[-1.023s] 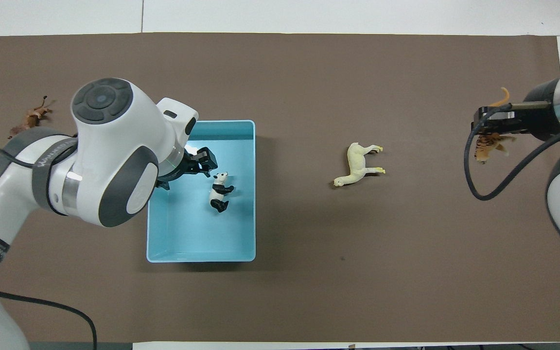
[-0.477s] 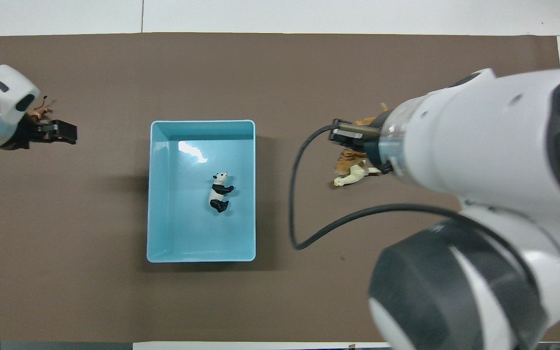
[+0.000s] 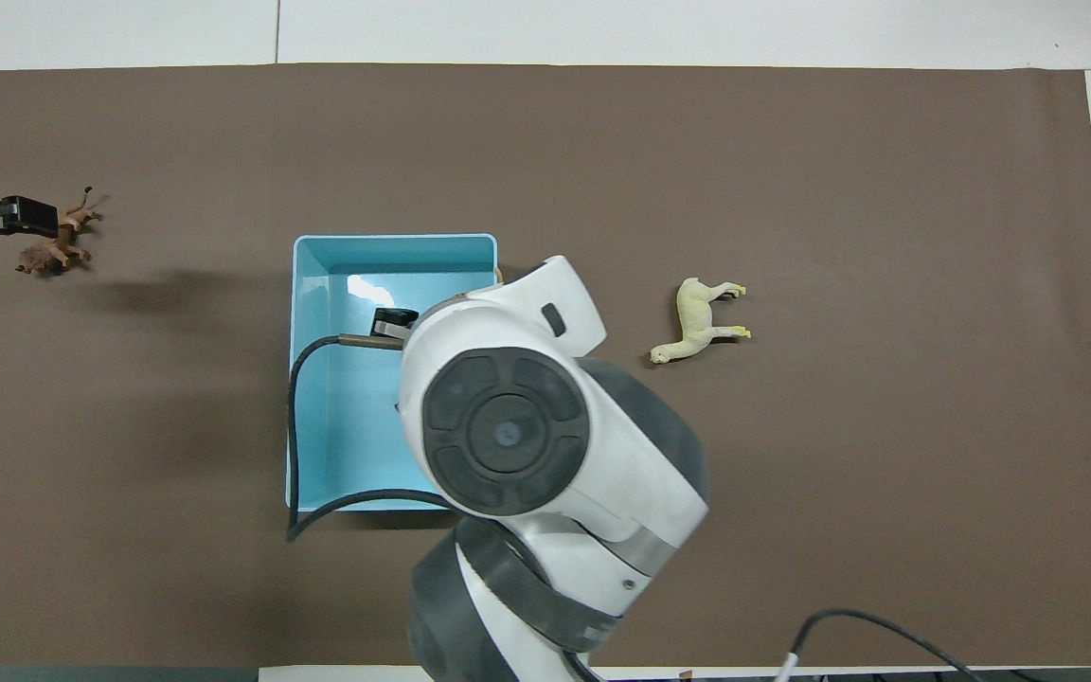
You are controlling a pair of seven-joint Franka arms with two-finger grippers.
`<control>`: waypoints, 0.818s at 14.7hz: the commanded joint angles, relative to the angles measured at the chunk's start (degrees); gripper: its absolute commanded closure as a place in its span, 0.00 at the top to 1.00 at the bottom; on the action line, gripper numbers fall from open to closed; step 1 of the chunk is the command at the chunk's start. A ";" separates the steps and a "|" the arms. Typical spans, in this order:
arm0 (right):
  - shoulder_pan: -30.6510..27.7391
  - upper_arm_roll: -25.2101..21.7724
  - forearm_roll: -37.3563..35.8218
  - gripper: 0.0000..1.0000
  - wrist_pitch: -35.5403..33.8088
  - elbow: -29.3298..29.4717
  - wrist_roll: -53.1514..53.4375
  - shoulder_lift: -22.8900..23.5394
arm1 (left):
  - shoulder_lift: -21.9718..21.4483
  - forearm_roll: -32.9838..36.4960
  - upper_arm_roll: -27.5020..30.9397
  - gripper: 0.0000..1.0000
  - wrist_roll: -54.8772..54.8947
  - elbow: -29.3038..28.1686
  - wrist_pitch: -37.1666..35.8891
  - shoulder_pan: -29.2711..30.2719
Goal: Put all toys into storage box
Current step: 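Lower the tan dog into the box while the left gripper reaches the horse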
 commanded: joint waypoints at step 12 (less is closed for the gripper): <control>-1.56 -0.06 -3.31 1.00 -14.57 9.08 7.08 4.01 | 8.47 1.13 -0.69 1.00 2.33 -2.43 14.13 1.80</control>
